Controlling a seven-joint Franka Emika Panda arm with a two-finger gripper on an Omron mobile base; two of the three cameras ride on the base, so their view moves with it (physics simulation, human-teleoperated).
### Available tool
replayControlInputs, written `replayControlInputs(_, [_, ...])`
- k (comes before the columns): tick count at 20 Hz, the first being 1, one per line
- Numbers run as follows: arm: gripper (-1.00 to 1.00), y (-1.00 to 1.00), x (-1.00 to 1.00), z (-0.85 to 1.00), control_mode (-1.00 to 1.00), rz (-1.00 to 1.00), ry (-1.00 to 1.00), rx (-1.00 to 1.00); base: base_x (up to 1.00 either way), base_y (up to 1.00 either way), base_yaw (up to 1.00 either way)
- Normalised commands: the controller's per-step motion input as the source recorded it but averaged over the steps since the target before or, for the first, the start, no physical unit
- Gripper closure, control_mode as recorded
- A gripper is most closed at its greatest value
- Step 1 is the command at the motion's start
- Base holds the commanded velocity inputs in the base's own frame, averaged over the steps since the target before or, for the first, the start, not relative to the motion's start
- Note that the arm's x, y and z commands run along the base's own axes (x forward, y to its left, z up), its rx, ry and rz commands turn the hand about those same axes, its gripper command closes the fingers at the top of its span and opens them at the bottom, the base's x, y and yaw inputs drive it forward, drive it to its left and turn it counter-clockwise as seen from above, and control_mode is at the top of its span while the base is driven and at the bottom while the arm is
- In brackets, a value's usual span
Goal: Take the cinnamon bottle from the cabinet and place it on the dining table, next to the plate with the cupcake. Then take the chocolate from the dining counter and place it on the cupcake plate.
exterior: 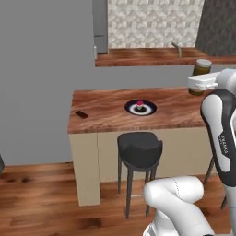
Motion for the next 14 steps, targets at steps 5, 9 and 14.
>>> replayControlInputs(5, [1.00, 0.00, 0.00, 0.00, 1.00, 0.00, 0.00, 0.00, 0.51, 0.94, -0.23])
replayControlInputs(9, [1.00, 0.00, 0.00, 0.00, 1.00, 0.00, 0.00, 0.00, 0.80, 0.64, -0.22])
replayControlInputs(14, [1.00, 0.00, 0.00, 0.00, 1.00, 0.00, 0.00, 0.00, 0.75, 0.29, -0.17])
